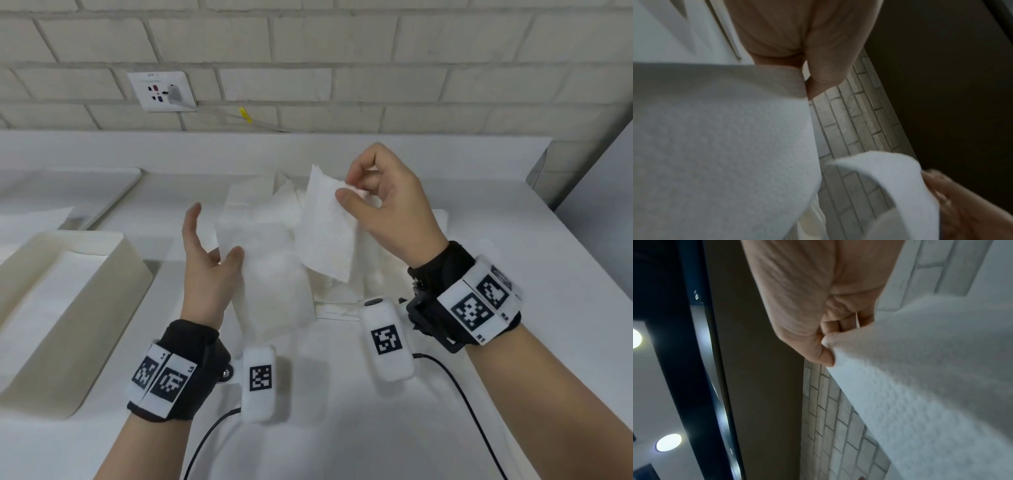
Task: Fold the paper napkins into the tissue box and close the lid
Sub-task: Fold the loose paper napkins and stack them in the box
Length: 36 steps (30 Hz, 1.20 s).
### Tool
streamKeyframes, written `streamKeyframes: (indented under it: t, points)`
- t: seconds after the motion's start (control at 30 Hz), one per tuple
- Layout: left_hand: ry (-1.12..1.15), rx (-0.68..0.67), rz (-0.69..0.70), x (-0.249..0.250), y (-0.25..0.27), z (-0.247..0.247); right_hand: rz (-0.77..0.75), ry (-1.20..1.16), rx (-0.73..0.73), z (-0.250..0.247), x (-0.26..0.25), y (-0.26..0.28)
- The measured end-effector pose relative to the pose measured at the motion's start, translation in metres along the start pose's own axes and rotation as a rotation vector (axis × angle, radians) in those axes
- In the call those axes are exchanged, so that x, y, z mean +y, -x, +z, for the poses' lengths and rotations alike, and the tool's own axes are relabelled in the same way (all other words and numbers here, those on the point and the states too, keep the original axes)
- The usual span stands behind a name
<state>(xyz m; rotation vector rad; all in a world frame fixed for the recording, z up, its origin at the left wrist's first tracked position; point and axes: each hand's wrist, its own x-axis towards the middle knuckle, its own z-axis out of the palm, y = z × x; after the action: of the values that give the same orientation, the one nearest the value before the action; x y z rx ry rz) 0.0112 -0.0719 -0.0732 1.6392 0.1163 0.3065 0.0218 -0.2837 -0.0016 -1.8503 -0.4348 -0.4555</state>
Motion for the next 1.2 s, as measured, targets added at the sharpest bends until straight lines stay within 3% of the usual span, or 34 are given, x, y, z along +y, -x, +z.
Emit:
streamKeyframes:
  t: [0.13, 0.33, 0.5, 0.77, 0.87, 1.03, 1.2]
  points:
    - [-0.12, -0.032, 0.042, -0.002, 0.0, 0.007, -0.065, -0.118, 0.04, 0.008, -0.007, 0.001]
    - [0.001, -0.107, -0.018, 0.008, 0.006, 0.017, -0.079, -0.221, 0.037, 0.015, -0.007, 0.011]
    - [0.211, -0.225, 0.047, 0.036, 0.019, 0.025, 0.081, -0.228, -0.059, 0.026, 0.011, 0.025]
    - [0.257, -0.114, 0.133, 0.041, 0.019, 0.027, 0.321, -0.285, -0.154, 0.033, 0.02, 0.038]
    - [0.248, -0.101, 0.141, 0.042, 0.021, 0.029, 0.449, -0.195, -0.178, 0.035, 0.022, 0.039]
    - [0.242, -0.122, 0.139, 0.038, 0.022, 0.033, 0.413, 0.062, -0.385, 0.036, 0.02, 0.04]
    - [0.161, -0.196, 0.121, 0.027, 0.023, 0.041, 0.364, 0.196, -0.311, 0.026, 0.026, 0.04]
